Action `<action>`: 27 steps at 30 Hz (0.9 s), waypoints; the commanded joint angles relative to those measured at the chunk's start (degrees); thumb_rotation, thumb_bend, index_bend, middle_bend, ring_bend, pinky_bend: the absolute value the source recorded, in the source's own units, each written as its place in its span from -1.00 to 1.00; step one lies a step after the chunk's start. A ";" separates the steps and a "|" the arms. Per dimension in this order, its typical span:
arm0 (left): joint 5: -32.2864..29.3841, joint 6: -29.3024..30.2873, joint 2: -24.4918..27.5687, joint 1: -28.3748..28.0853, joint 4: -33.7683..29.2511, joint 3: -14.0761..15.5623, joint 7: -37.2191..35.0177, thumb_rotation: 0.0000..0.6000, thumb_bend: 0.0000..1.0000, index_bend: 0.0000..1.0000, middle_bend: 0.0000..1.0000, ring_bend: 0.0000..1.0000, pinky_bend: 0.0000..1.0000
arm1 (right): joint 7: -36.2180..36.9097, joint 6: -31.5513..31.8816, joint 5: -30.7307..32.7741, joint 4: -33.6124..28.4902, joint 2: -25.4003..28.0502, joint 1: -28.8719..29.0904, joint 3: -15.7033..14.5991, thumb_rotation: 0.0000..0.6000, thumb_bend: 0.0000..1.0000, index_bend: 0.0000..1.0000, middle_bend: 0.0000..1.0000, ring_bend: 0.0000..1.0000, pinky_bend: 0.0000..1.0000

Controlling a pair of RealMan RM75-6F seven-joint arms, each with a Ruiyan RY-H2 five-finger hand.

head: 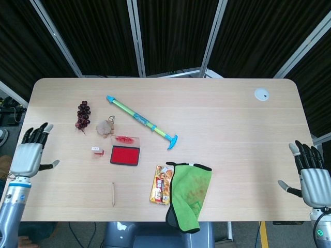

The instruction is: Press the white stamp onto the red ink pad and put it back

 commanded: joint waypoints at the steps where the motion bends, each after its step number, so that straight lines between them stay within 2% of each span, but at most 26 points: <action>1: -2.23 -2.24 -5.60 -4.15 3.73 -2.32 3.70 1.00 -1.00 -0.79 -0.90 0.47 0.68 | -0.02 -1.07 0.93 0.79 -0.20 0.34 0.13 1.00 -1.00 -1.00 -1.00 -1.00 -1.00; 2: -2.54 -2.57 -6.88 -4.95 4.50 -2.50 4.49 1.00 -1.00 -0.74 -0.85 0.56 0.80 | -0.08 -1.35 1.22 1.08 -0.32 0.40 0.16 1.00 -1.00 -1.00 -1.00 -1.00 -1.00; 5: -3.28 -3.92 -8.98 -6.55 5.72 -2.45 6.61 1.00 -1.00 -0.65 -0.75 0.67 0.90 | -0.22 -1.82 1.86 1.59 -0.51 0.51 0.29 1.00 -1.00 -1.00 -1.00 -1.00 -1.00; 14: -8.30 -7.80 -12.97 -9.07 7.48 -2.08 9.48 1.00 -0.98 -0.50 -0.60 0.70 0.93 | -0.21 -2.18 3.15 2.59 -0.89 0.41 0.60 1.00 -1.00 -1.00 -1.00 -1.00 -1.00; 20: -10.54 -10.83 -14.71 -9.95 11.54 -2.05 5.98 1.00 -0.81 -0.35 -0.52 0.70 0.92 | -0.18 -2.48 3.40 2.94 -1.07 0.45 0.55 1.00 -1.00 -1.00 -1.00 -1.00 -1.00; 27: -11.21 -12.68 -16.45 -11.14 14.82 -2.30 2.73 1.00 -0.73 -0.26 -0.39 0.70 0.92 | -0.78 -3.00 3.66 3.18 -1.49 0.67 0.49 1.00 -1.00 -1.00 -1.00 -1.00 -1.00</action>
